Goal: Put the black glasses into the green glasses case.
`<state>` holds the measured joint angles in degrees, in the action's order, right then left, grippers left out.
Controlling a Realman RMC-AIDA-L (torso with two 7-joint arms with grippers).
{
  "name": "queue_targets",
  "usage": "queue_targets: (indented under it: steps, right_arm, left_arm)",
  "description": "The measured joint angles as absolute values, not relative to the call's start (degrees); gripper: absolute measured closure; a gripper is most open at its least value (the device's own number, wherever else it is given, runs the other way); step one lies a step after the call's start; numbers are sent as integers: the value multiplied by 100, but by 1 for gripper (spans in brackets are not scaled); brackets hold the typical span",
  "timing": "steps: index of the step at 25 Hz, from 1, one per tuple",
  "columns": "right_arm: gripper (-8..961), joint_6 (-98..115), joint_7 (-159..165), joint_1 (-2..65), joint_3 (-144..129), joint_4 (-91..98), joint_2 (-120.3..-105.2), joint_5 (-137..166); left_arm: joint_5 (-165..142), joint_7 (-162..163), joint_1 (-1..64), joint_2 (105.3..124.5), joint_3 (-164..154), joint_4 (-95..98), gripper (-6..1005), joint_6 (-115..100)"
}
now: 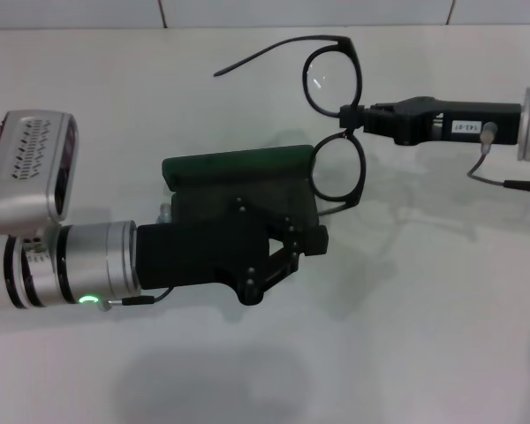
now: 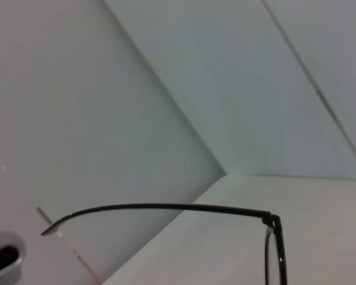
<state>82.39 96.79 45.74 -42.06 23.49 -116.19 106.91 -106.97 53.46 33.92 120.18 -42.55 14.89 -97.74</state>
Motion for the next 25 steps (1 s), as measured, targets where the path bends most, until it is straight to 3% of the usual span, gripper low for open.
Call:
queue_targets:
  steps: [25]
  right_arm:
    - [914, 8668, 9471, 4545, -5344, 2367, -11604, 10615]
  left_arm:
    - [-10528, 5212, 3563, 12020, -4272, 1465, 998, -9623]
